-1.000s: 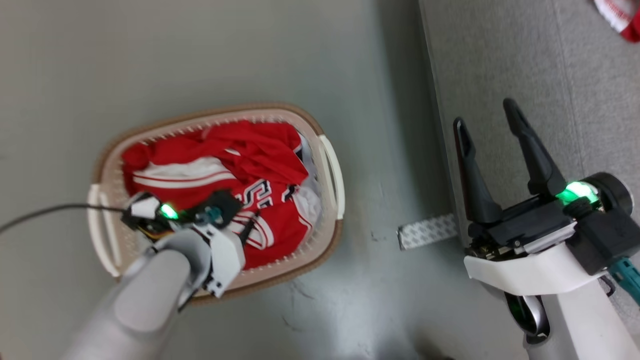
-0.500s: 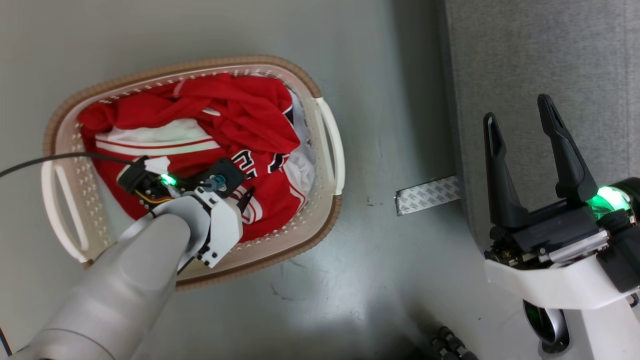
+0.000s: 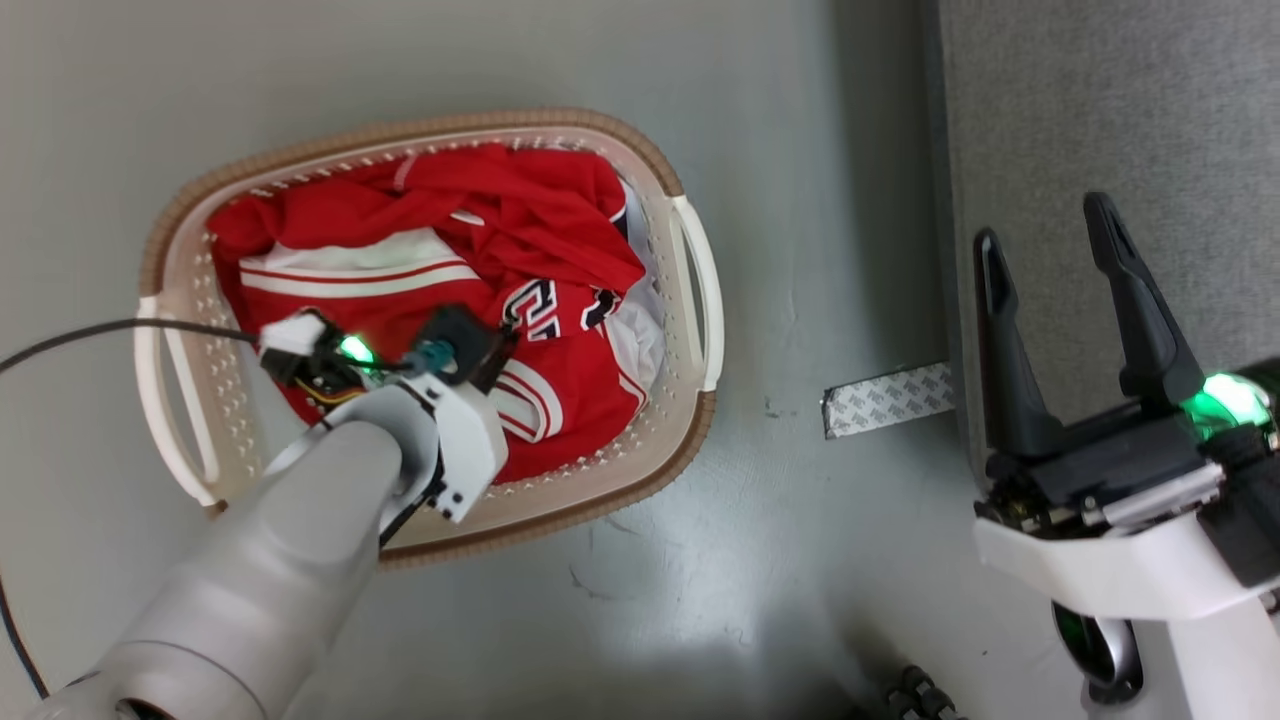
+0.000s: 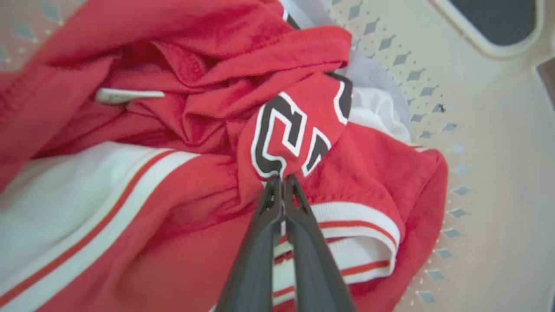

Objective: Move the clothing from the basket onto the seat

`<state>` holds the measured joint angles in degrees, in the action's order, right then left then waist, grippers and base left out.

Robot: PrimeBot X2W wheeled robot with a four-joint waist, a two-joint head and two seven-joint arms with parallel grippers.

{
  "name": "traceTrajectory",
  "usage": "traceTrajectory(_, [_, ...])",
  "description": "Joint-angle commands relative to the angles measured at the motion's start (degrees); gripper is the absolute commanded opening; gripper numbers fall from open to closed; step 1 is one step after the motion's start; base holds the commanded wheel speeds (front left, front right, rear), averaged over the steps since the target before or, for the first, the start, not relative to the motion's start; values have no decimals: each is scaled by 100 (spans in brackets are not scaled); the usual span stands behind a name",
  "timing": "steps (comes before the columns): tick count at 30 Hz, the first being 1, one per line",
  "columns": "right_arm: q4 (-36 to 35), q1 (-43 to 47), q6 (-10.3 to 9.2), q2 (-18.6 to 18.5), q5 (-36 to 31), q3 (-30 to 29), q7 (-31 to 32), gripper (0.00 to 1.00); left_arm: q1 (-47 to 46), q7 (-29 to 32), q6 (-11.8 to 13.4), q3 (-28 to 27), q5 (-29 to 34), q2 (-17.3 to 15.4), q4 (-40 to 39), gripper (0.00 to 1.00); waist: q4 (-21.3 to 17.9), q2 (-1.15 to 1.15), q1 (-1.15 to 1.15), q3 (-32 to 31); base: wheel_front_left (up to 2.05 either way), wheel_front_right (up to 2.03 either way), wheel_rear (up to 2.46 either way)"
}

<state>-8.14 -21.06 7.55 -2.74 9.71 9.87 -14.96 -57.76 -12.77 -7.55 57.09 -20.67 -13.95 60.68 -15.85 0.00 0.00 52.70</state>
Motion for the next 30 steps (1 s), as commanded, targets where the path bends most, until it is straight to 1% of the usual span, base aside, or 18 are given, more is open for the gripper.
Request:
traceTrajectory(1, [36,-103,-12,-4,47,5,-9,100,-80,-97,7,-58,-163,-46,-60,0,6,0,0,-89,0,0,0])
traceTrajectory(4, [179,-130,-12,-5,47,-62,-9,100,127,-198,7,-169,-449,-9,-241,0,131,0,0,-454,0,0,0])
traceTrajectory(7, [324,-84,-12,-6,56,-158,-9,100,390,-235,7,-315,-709,-47,-541,0,256,0,0,-907,0,0,0])
traceTrajectory(11, [577,101,-12,-8,77,-286,-9,100,924,-238,7,-656,-904,-169,-1235,0,436,0,0,-1618,0,0,0])
traceTrajectory(15, [819,363,-13,-9,53,-378,-9,100,1534,-237,109,-972,-999,-305,-1974,0,605,0,0,-2362,0,0,0])
traceTrajectory(19, [1013,647,-12,-9,76,-391,-9,100,2161,-238,301,-1231,-1070,-477,-2680,0,749,0,0,-2966,0,0,0])
traceTrajectory(23, [1208,884,-12,-9,121,-308,-9,100,2717,-239,503,-1338,-1134,-596,-3304,0,833,0,0,-3476,0,0,0])
traceTrajectory(30, [1488,1223,-12,-8,233,8,-9,100,3451,-197,985,-1494,-1299,-816,-4440,0,908,0,0,-4149,0,0,0])
